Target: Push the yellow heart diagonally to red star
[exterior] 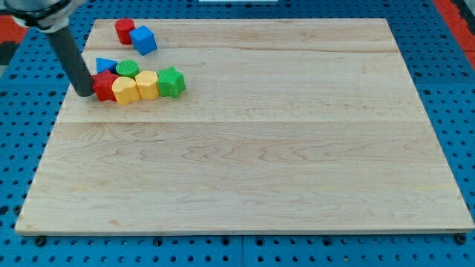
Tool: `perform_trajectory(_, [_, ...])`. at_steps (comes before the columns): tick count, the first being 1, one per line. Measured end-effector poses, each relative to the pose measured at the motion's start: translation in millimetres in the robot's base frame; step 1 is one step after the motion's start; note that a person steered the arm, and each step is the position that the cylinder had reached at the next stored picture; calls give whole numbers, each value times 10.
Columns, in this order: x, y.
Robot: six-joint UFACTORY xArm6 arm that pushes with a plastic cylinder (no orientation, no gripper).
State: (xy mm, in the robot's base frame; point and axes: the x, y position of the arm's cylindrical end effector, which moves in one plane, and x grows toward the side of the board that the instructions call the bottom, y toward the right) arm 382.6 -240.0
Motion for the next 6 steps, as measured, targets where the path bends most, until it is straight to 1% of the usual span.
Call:
perform_trajectory(2, [0, 675])
perform_trajectory(3, [116, 1104])
perform_trajectory(4, [508, 1350])
perform_trajectory(5, [592, 686])
perform_trajectory(6, [760, 1351])
